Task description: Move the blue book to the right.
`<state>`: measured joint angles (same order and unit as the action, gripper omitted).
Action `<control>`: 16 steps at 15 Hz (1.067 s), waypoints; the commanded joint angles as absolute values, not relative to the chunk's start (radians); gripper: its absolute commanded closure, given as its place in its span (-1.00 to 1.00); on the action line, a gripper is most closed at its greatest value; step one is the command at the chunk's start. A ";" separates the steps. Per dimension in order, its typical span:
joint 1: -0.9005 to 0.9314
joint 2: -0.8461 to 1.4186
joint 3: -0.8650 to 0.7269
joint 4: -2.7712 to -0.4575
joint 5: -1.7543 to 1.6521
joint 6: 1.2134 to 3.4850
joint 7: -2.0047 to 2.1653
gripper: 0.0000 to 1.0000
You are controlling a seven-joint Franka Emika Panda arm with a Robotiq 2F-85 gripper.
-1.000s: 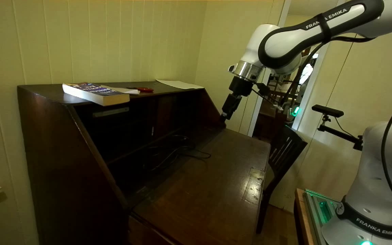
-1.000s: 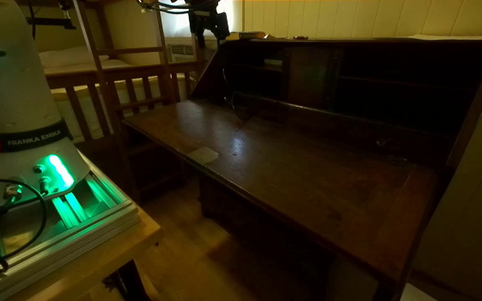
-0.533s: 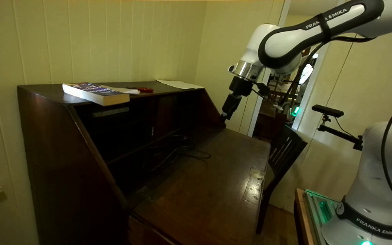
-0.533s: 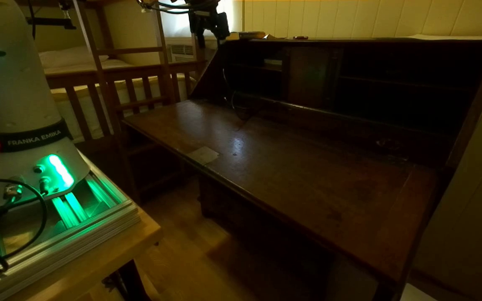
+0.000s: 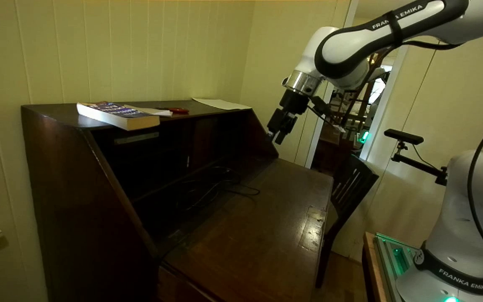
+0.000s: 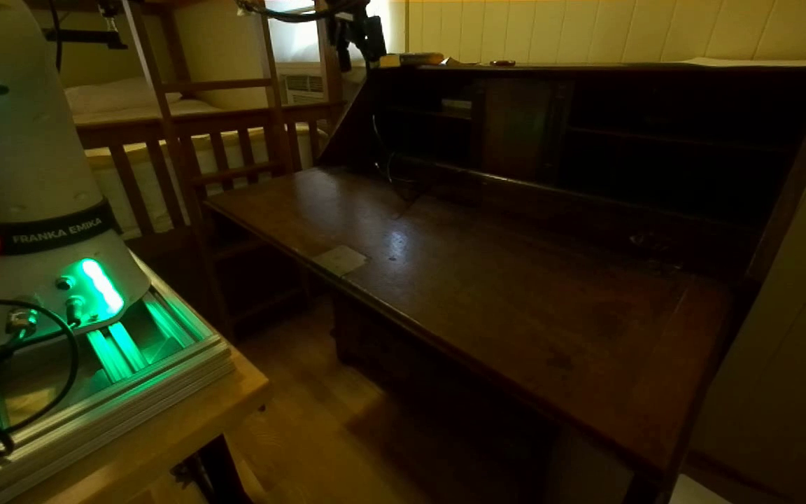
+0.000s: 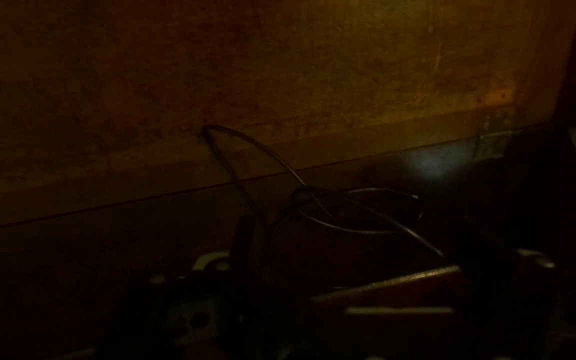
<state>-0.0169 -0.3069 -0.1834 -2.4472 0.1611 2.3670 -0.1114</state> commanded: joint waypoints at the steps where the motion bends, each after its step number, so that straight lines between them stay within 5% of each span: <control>1: -0.022 -0.196 -0.168 -2.270 0.283 2.337 0.002 -1.00; 14: -0.045 0.193 -0.074 -1.534 0.421 2.011 0.214 -1.00; 16: -0.033 0.144 -0.069 -1.619 0.373 2.076 0.257 -1.00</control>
<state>-0.0180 0.1448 -0.0849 -1.6203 0.3764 2.0774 0.2548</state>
